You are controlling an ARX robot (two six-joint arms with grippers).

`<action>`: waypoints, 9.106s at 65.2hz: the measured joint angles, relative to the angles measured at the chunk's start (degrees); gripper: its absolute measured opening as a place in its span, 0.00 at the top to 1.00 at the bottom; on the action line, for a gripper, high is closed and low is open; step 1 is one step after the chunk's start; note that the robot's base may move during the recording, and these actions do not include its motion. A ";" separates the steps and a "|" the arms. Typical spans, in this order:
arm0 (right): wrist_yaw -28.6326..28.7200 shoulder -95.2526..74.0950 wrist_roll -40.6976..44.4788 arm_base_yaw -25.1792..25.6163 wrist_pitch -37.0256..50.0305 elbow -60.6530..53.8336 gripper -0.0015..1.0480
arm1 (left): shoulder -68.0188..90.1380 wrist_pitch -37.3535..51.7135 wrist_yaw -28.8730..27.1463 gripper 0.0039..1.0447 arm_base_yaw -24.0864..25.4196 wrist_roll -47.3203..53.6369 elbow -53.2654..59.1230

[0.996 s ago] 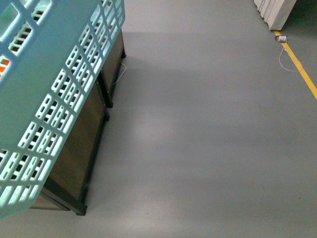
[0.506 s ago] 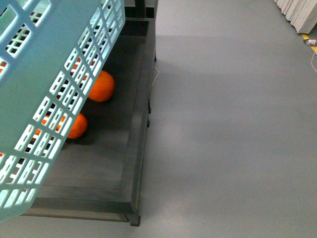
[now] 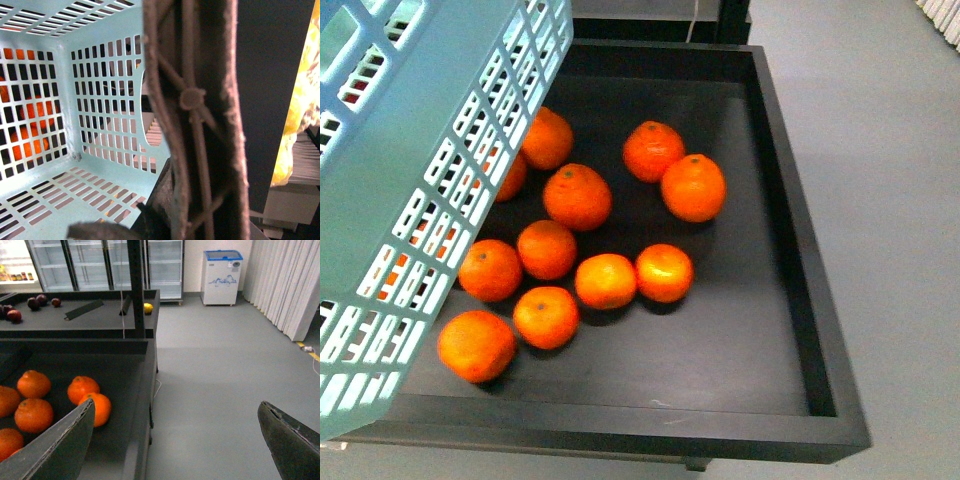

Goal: Pick lemon and mango into basket

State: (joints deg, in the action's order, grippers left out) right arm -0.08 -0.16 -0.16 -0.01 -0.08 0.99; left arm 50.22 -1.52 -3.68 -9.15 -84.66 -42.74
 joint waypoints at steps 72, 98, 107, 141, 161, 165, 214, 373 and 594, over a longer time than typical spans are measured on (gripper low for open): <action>-0.04 -0.02 0.00 0.00 0.00 0.00 0.08 | -0.09 0.00 0.04 0.96 0.00 0.02 0.00; 0.04 0.00 0.00 0.00 0.00 0.00 0.08 | -0.07 0.00 0.04 0.96 0.02 0.02 0.00; -0.02 0.00 0.00 0.00 0.00 0.00 0.08 | -0.07 0.00 0.00 0.96 0.02 0.02 0.00; 0.00 0.02 0.00 0.02 0.00 0.00 0.08 | -0.04 -0.02 0.02 0.96 0.02 0.00 0.00; 0.09 -0.09 0.00 0.00 0.00 0.00 0.08 | 0.04 -0.02 0.02 0.96 0.04 0.24 0.00; 0.02 0.00 0.00 0.00 0.00 0.00 0.08 | 0.02 0.00 0.02 0.96 0.04 0.13 0.00; 0.09 0.00 0.00 0.07 -0.02 -0.02 0.08 | 20.98 -26.16 -2.89 0.96 -8.87 25.16 -16.31; -4.83 -144.28 -63.56 -4.31 8.79 84.94 0.08 | 31.45 -19.78 6.67 0.96 -20.96 25.97 -22.69; 10.40 -81.29 -33.51 -23.41 23.58 39.89 0.32 | 31.45 -19.78 6.69 0.96 -20.96 25.97 -22.69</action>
State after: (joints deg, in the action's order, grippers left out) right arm 10.33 -81.45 -33.67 -23.42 23.51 40.88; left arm 81.67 -21.30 3.01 -30.11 -58.70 -65.43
